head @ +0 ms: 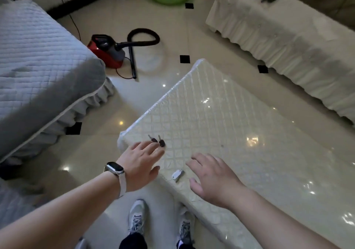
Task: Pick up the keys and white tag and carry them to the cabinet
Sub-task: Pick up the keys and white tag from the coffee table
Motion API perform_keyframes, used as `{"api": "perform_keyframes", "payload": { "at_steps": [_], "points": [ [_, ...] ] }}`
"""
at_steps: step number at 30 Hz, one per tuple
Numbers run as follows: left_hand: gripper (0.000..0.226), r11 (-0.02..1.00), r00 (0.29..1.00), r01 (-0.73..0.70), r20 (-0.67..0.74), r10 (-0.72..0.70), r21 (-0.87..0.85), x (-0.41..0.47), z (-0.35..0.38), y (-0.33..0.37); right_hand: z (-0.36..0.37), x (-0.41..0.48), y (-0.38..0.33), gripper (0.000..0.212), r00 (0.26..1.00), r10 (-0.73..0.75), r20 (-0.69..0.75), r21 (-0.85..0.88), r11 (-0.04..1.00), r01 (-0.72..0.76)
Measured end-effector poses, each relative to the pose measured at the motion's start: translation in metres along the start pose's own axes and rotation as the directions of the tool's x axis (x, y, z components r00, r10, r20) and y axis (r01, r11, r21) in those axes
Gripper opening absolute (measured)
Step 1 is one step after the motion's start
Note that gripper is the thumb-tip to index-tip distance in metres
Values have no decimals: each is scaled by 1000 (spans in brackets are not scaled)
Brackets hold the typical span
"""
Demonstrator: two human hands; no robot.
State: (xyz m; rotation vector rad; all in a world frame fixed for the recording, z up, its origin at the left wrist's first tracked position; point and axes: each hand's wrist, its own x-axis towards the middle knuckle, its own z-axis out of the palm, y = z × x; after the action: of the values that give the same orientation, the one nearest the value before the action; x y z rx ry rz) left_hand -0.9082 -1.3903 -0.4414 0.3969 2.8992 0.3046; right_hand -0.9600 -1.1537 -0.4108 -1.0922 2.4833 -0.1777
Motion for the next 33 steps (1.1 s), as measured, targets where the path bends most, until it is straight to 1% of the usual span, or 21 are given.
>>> {"api": "perform_keyframes", "payload": {
  "at_steps": [2, 4, 8, 11, 13, 17, 20, 23, 26, 30, 33],
  "points": [
    [44, 1000, 999, 14, 53, -14, 3, 9, 39, -17, 37, 17, 9, 33, 999, 32, -5, 21, 999, -32],
    [41, 997, 991, 80, 105, -79, -8, 20, 77, -34, 76, 32, 18, 32, 998, 60, 20, 37, 997, -60],
    [37, 978, 957, 208, 206, -205, 7, 39, 142, -59, 149, 49, 29, 39, 984, 106, 143, 36, 993, -112],
    [36, 960, 928, 278, 248, -277, 30, 52, 181, -74, 192, 62, 33, 42, 975, 128, 182, 49, 989, -139],
    [38, 959, 925, 281, 254, -281, 35, 61, 200, -79, 210, 72, 37, 42, 973, 131, 191, 46, 989, -143],
    [48, 962, 947, 271, 178, -266, -6, 80, 225, -88, 237, 91, 52, 48, 970, 111, 215, 41, 992, -122],
    [48, 970, 962, 243, 131, -240, -6, 91, 235, -93, 248, 102, 60, 45, 976, 84, 202, 11, 996, -88],
    [40, 971, 969, 239, 69, -237, -18, 95, 238, -95, 258, 108, 61, 38, 992, 59, 110, 33, 997, -63],
    [24, 976, 977, 214, 4, -214, -43, 95, 239, -99, 262, 110, 60, 28, 998, 35, 44, 50, 998, -37],
    [13, 974, 975, 213, -39, -217, -81, 97, 243, -102, 261, 109, 60, 28, 998, 50, 28, 67, 996, -51],
    [12, 963, 967, 234, -69, -244, -131, 93, 246, -101, 262, 110, 59, 27, 997, 64, 30, 94, 993, -67]
  ]
}}
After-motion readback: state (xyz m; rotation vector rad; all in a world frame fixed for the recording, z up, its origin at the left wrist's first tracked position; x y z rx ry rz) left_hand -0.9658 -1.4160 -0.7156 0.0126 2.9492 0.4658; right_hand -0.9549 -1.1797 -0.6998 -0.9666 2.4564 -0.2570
